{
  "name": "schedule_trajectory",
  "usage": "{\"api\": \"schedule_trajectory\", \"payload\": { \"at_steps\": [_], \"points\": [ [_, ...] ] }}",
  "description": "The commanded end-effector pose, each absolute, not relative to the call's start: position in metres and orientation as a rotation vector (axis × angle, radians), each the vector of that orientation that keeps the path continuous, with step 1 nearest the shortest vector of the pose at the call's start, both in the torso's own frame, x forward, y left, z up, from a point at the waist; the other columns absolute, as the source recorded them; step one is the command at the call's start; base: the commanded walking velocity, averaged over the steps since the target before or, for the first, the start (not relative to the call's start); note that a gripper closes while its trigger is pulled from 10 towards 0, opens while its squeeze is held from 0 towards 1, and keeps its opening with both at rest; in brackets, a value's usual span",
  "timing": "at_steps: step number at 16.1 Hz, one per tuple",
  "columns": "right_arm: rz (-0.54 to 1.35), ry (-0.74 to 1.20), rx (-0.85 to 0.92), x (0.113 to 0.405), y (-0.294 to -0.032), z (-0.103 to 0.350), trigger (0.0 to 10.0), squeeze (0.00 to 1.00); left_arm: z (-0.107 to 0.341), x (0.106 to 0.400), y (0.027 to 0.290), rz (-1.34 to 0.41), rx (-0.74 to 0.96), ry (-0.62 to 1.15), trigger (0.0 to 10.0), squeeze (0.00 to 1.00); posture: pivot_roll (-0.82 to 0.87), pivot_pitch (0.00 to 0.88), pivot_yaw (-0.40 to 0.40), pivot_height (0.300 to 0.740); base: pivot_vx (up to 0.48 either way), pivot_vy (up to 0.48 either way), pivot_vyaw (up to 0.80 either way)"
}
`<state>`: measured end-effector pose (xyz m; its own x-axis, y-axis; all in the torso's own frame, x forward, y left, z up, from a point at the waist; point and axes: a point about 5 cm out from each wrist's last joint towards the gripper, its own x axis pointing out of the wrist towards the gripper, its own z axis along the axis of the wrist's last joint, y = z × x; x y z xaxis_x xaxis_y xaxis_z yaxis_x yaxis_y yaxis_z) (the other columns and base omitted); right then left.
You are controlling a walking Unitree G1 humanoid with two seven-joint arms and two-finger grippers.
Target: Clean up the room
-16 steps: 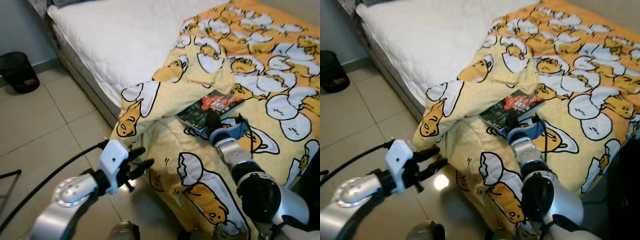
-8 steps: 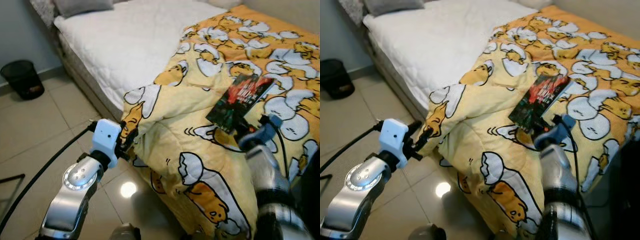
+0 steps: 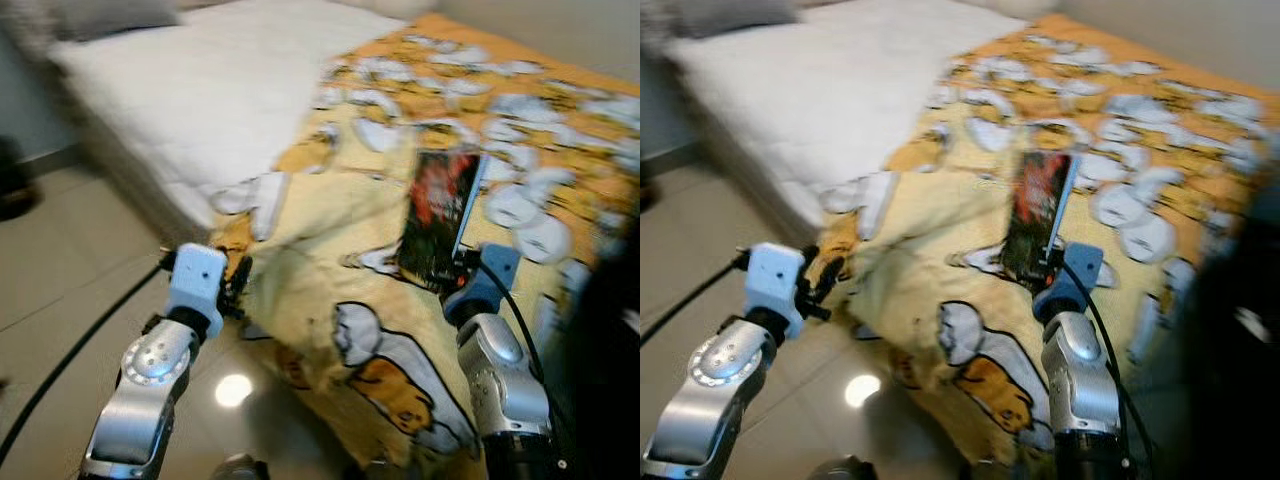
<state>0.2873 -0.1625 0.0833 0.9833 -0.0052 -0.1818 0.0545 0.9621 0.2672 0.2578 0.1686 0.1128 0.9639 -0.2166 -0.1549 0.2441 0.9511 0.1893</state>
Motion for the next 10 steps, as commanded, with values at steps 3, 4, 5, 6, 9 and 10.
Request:
{"api": "schedule_trajectory", "payload": {
  "at_steps": [3,4,5,6,9,10],
  "points": [
    [-0.049,0.122,0.304,0.286,-0.160,0.100,10.0,0.00,0.116,0.263,0.172,-0.219,0.116,0.143,10.0,0.05,0.08,0.000,-0.030,0.740,0.000,0.000,-0.79],
    [-0.074,0.139,0.289,0.285,-0.162,0.099,10.0,0.00,0.118,0.263,0.172,-0.227,0.080,0.139,10.0,0.00,0.08,0.000,-0.031,0.740,0.000,0.000,-0.79],
    [-0.076,0.168,0.283,0.285,-0.163,0.096,10.0,0.00,0.120,0.265,0.173,-0.214,0.076,0.125,10.0,0.00,0.08,0.000,-0.033,0.740,0.000,0.000,-0.79],
    [-0.071,0.181,0.286,0.285,-0.162,0.096,10.0,0.00,0.122,0.266,0.174,-0.202,0.080,0.118,10.0,0.00,0.08,0.000,-0.033,0.740,0.000,0.000,-0.79],
    [-0.034,0.141,0.316,0.284,-0.164,0.106,10.0,0.00,0.121,0.269,0.183,-0.123,0.042,0.130,10.0,0.00,0.07,0.000,-0.031,0.740,0.000,0.000,-0.80],
    [-0.030,0.130,0.333,0.284,-0.163,0.107,10.0,0.00,0.122,0.270,0.183,-0.121,0.055,0.124,10.0,0.00,0.08,0.000,-0.031,0.740,0.000,0.000,-0.80]
  ]
}}
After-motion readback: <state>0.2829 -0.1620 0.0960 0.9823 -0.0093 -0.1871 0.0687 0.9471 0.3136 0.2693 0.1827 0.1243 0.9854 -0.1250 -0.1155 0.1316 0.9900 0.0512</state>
